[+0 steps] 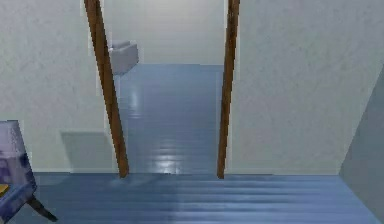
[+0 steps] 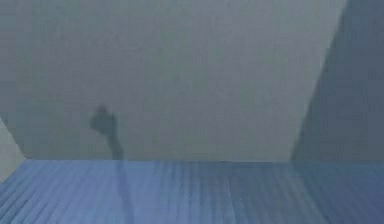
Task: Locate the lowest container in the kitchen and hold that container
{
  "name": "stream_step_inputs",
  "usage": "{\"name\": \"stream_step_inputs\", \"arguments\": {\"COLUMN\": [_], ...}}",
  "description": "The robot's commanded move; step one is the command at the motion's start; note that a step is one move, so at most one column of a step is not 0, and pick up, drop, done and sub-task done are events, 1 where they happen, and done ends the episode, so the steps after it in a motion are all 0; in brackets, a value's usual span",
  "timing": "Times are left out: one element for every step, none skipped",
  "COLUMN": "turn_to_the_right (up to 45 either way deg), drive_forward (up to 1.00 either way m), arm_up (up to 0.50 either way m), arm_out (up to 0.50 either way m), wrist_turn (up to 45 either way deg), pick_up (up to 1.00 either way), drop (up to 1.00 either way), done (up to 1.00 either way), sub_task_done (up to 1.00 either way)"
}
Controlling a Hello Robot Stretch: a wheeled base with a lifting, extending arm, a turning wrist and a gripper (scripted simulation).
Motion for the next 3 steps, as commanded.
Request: {"name": "stream_step_inputs", "arguments": {"turn_to_the_right": [-45.0,-3.0,45.0], "drive_forward": [0.00,0.00,0.00], "arm_up": [0.00,0.00,0.00], "arm_out": [0.00,0.00,0.00], "wrist_turn": [0.0,0.0,0.0], "pick_up": [0.00,0.00,0.00], "drop": [0.00,0.00,0.00], "done": [0.00,0.00,0.00], "sub_task_done": [0.00,0.00,0.00]}}
